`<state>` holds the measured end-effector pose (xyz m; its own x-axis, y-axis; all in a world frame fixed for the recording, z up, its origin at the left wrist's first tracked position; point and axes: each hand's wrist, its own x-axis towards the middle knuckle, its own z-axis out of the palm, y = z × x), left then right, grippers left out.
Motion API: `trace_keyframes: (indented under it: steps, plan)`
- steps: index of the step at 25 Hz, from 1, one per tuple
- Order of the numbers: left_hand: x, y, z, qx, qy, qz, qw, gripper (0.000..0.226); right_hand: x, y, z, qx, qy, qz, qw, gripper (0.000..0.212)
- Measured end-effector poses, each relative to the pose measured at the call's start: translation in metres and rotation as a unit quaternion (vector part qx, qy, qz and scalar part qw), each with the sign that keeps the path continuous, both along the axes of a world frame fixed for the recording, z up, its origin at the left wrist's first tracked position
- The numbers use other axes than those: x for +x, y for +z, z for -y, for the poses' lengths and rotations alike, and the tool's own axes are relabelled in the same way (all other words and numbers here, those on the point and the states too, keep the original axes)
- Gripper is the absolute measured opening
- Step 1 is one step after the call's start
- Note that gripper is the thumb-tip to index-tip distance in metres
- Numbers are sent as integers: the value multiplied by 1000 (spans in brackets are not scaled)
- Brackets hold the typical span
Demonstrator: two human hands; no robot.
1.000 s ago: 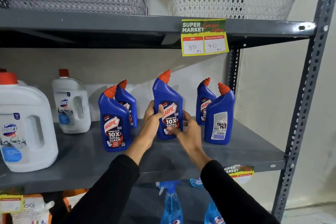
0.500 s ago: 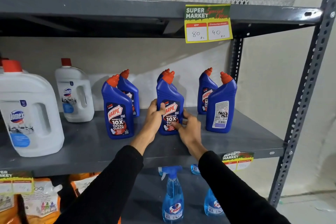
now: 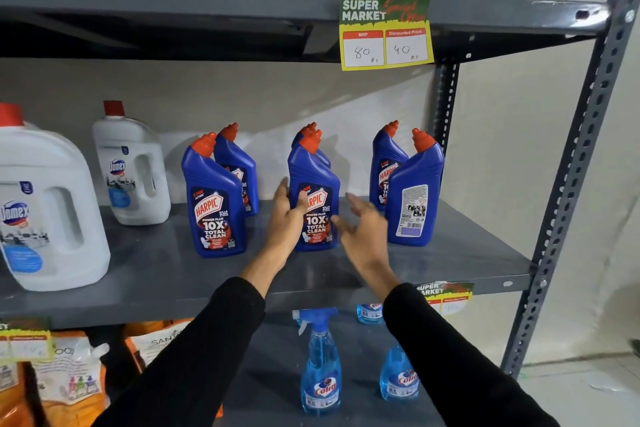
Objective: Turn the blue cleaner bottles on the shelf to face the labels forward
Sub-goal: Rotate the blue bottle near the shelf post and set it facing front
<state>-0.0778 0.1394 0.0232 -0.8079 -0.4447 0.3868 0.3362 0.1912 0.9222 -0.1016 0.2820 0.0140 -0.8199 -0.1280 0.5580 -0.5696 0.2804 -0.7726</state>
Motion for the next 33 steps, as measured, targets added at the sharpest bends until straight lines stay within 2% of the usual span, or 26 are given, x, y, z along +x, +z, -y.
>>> trace_keyframes:
  steps: [2,3,5,6,8,11,14,16,18,21,26,29,33]
  plan:
    - [5,7,-2,-125,104,-68,984,68,-2,12,-13,-46,-49,-83,994,46]
    - [10,11,-5,-196,152,-123,961,72,-2,19,-20,-70,-58,-117,989,42]
    - [12,15,-24,-288,174,-211,918,72,-4,31,-40,-120,-77,-169,975,38]
    - [11,20,-28,-316,155,-227,908,70,-7,36,-44,-144,-89,-174,970,38]
    - [-17,16,-99,-310,59,-234,920,62,-31,29,-114,-157,-152,-158,963,43]
    - [-31,5,-114,-249,10,-191,950,51,-43,19,-126,-156,-163,-95,970,56]
    - [-50,-12,-120,-128,-14,-76,989,52,-52,3,-131,-97,-117,7,988,66]
    - [-64,-21,-128,-68,-30,12,997,52,-61,-8,-139,-78,-58,88,991,67]
    - [-73,-22,-132,-55,-23,49,997,41,-67,-13,-140,-64,14,134,989,58]
    - [-75,-22,-136,-72,13,50,996,31,-72,-12,-136,-13,27,133,991,45]
    - [-70,-13,-142,-73,48,1,996,31,-71,-4,-136,-77,33,119,989,44]
    - [-68,8,-147,-61,45,-65,995,35,-70,11,-135,-115,30,62,991,41]
    - [-60,30,-167,-99,84,-134,982,35,-67,27,-136,-115,-12,-31,993,41]
